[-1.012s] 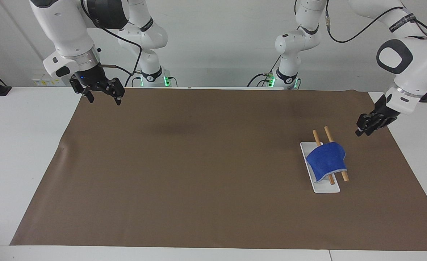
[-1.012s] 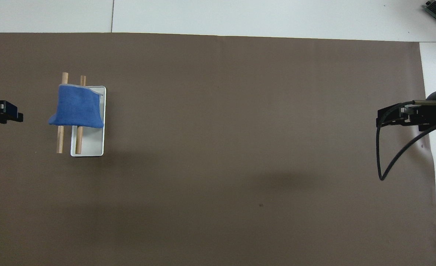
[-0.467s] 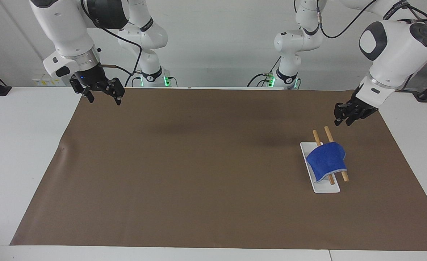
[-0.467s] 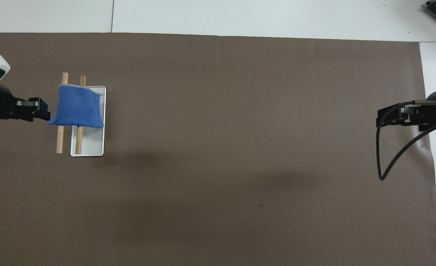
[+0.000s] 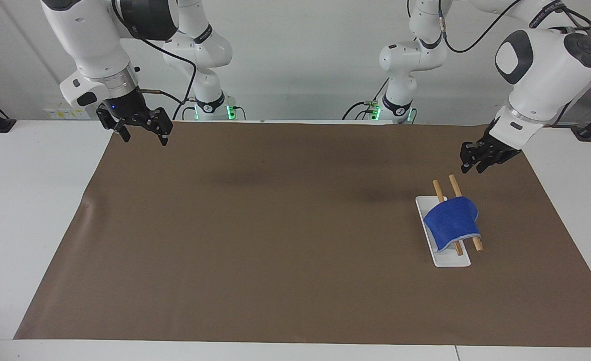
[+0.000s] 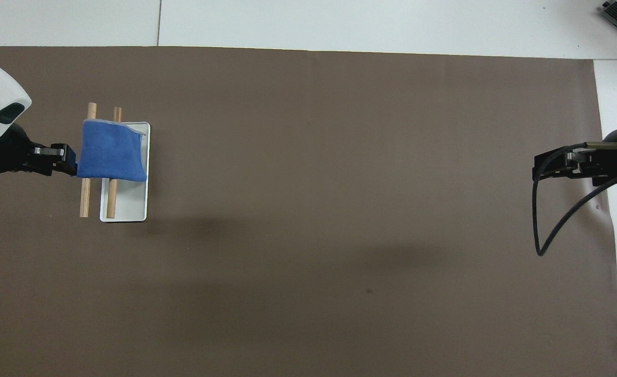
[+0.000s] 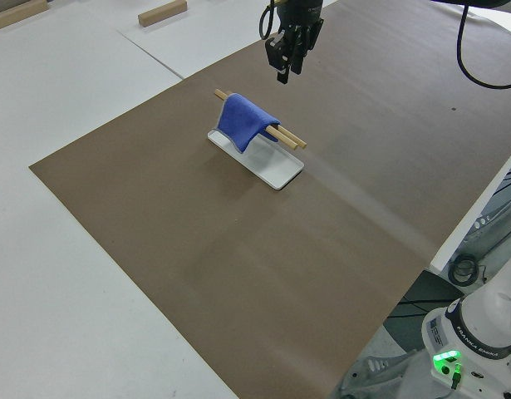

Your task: Right arm passes towel to left arm to hang

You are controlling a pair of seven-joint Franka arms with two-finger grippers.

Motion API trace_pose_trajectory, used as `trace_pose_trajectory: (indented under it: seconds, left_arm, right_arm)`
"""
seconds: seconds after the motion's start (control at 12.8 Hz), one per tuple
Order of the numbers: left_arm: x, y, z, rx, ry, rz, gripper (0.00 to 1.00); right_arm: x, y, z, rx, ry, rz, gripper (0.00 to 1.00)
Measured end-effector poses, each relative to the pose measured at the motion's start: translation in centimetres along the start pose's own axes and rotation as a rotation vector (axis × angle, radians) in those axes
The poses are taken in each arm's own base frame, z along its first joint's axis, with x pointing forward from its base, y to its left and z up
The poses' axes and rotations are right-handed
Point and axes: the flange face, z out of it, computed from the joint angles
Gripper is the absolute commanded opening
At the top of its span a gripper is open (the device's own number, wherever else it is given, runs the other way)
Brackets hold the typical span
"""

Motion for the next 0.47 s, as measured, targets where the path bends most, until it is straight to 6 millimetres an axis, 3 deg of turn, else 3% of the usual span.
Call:
trace_pose_trajectory:
  seconds: [0.08, 0.16, 0.47]
  left_arm:
    - [-0.03, 0.13, 0.19, 0.003, -0.004, 0.004, 0.9]
    - [-0.04, 0.03, 0.26, 0.004, -0.005, 0.003, 1.0]
    - [-0.04, -0.16, 0.24, 0.005, -0.005, 0.002, 1.0]
  right_arm:
    - [0.0, 0.0, 0.0, 0.0, 0.0, 0.0, 1.0]
    - [0.0, 0.0, 0.0, 0.0, 0.0, 0.0, 1.0]
    - [0.0, 0.0, 0.0, 0.0, 0.0, 0.0, 1.0]
